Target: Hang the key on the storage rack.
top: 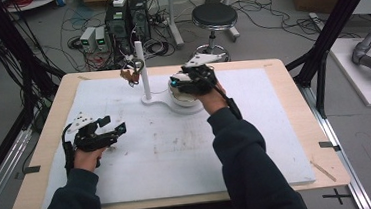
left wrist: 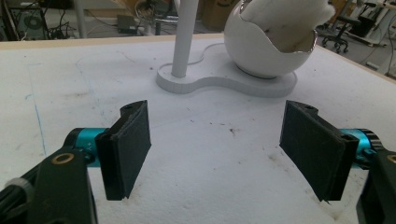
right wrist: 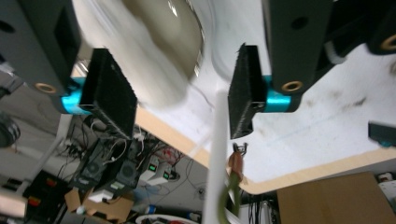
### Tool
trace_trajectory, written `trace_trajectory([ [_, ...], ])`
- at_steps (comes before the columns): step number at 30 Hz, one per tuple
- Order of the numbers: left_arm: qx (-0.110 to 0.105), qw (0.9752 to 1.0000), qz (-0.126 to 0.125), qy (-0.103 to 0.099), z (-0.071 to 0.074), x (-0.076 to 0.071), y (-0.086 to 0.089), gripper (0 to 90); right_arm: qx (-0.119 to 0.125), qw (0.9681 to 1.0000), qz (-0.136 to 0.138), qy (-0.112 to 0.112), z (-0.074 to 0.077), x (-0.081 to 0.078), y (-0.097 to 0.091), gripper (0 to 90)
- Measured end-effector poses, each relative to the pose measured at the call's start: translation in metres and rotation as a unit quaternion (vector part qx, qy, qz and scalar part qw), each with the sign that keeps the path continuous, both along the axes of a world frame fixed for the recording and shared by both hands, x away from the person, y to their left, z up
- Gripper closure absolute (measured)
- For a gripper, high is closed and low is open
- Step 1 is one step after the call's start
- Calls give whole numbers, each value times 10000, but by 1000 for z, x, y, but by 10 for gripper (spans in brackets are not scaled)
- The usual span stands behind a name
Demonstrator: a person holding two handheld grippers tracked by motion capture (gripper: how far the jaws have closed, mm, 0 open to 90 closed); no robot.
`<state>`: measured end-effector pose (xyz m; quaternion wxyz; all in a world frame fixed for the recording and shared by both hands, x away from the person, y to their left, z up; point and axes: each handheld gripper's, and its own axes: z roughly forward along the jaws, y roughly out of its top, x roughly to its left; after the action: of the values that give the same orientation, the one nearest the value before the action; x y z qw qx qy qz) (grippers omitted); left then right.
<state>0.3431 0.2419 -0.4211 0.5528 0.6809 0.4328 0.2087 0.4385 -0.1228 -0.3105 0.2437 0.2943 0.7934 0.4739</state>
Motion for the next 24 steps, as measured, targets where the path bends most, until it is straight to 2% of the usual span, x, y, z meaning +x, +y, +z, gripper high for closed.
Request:
trace_trajectory([
  [1,1,10000,-1,0,0,0,0,244,16,10000,13,57,-1,-2,-7,400],
  [2,-1,10000,3,-5,0,0,0,244,-41,9996,11,267,-3,-5,-24,347],
  [3,3,10000,10,-22,0,0,0,243,-21,9996,15,279,-5,-8,-33,338],
  [4,3,10000,10,-22,0,0,0,238,-21,9996,15,279,-5,-8,-33,338],
  [5,-3,10000,14,-30,1,0,0,235,27,9997,68,219,-9,-17,-50,292],
  [6,-17,10000,15,-51,1,-1,0,235,27,9997,68,219,-9,-17,-50,292],
  [7,-27,10000,11,-64,1,-1,0,229,0,9995,-2,330,-14,-26,-65,266],
  [8,-43,10000,3,-77,1,-1,0,229,0,9995,-2,330,-14,-26,-65,266],
  [9,-43,10000,-3,-84,1,-1,0,227,-22,9995,14,305,-19,-35,-80,253],
  [11,-56,9999,-5,-114,1,-1,-1,225,-55,9996,-60,265,-25,-43,-92,246],
  [12,-55,9999,-26,-133,1,-1,-1,225,-55,9996,-60,265,-25,-43,-92,246],
  [14,-78,9998,-34,-153,2,-1,-1,225,-36,9996,-167,214,-39,-56,-114,236],
  [15,-79,9998,-32,-163,2,-1,-1,225,-36,9996,-167,214,-39,-56,-114,236],
  [17,-88,9998,-40,-173,2,-1,-1,224,-47,9994,-299,169,-53,-67,-132,219],
  [24,-51,9997,-102,-224,2,-1,-4,225,-60,9985,-526,155,-73,-84,-158,216],
])
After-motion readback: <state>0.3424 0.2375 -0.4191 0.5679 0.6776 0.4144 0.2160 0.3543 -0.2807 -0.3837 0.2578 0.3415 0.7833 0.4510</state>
